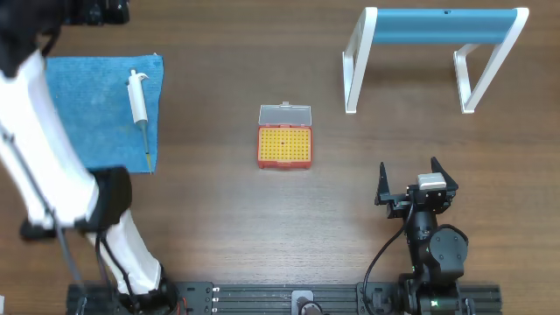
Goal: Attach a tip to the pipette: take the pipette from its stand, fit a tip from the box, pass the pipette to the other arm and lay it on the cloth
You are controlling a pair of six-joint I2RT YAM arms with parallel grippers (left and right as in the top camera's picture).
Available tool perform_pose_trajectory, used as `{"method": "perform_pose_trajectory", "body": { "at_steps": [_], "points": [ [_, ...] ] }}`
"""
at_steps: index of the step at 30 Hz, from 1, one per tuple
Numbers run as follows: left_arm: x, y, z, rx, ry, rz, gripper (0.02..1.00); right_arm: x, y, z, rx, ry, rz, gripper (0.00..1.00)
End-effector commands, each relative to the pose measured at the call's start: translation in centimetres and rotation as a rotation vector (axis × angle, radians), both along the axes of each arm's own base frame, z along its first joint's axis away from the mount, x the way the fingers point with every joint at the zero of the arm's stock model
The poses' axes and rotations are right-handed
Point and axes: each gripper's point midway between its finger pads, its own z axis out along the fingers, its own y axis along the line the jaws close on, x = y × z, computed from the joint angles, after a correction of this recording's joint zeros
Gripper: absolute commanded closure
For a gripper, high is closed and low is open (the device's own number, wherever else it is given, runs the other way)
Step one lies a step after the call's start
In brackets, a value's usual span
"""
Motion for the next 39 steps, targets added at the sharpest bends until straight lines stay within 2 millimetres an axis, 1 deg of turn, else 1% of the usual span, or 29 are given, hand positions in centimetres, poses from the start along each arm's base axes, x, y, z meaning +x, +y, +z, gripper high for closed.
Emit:
{"method": "perform_pose_trajectory", "body": {
  "at_steps": [1,2,3,5,10,12,13,17,20,23,26,27,32,37,39],
  "points": [
    [-6.0,-0.4,3.2,0.026,-0.041,0.017,0.02,0.0,0.0,-0.1,0.015,0.004,-0.002,0.027],
    [-7.3,-0.5,3.3,0.029,-0.033,0.022,0.023,0.0,0.0,-0.1,0.015,0.004,-0.002,0.027],
    [-8.8,-0.3,3.1,0.039,-0.013,0.038,0.02,0.0,0.0,-0.1,0.015,0.004,-0.002,0.027],
    [-11.1,-0.2,2.4,0.049,0.018,0.053,0.02,0.0,0.0,-0.1,0.015,0.004,-0.002,0.027],
    [-16.4,-0.7,1.7,0.049,-0.027,0.063,0.023,0.0,0.0,-0.1,0.015,0.004,-0.002,0.027],
    [-19.2,-0.9,1.1,0.056,-0.047,0.068,0.023,0.0,0.0,-0.1,0.015,0.004,-0.002,0.027],
    [-20.6,-1.0,1.2,0.058,-0.079,0.069,0.02,0.0,0.0,-0.1,0.015,0.004,-0.002,0.027],
    [-24.8,-1.5,2.6,0.07,-0.25,0.073,0.02,0.0,0.0,-0.1,0.015,0.004,-0.002,0.027],
    [-26.9,-1.5,4.1,0.087,-0.407,0.088,0.023,0.0,0.0,-0.1,0.015,0.004,-0.002,0.027],
    [-27.9,-1.6,5.2,0.1,-0.581,0.095,0.02,0.0,0.0,-0.1,0.015,0.005,-0.002,0.027],
    [-27.9,-1.6,5.2,0.107,-0.703,0.097,0.02,0.0,0.0,-0.1,0.015,0.004,-0.002,0.027],
    [-27.5,-1.5,4.7,0.11,-0.745,0.098,0.02,0.0,0.0,-0.1,0.015,0.004,-0.002,0.027],
    [-24.8,-1.7,1.5,0.086,-0.837,0.08,0.02,0.0,0.0,-0.1,0.015,0.004,-0.002,0.027],
    [-23.0,-2.7,-1.2,0.042,-1.019,0.023,0.02,0.0,0.0,-0.1,0.015,0.004,-0.001,0.027],
    [-22.2,-2.8,-3.0,0.033,-1.066,0.024,0.02,0.0,0.0,-0.1,0.015,0.005,-0.002,0.027]
  ]
}}
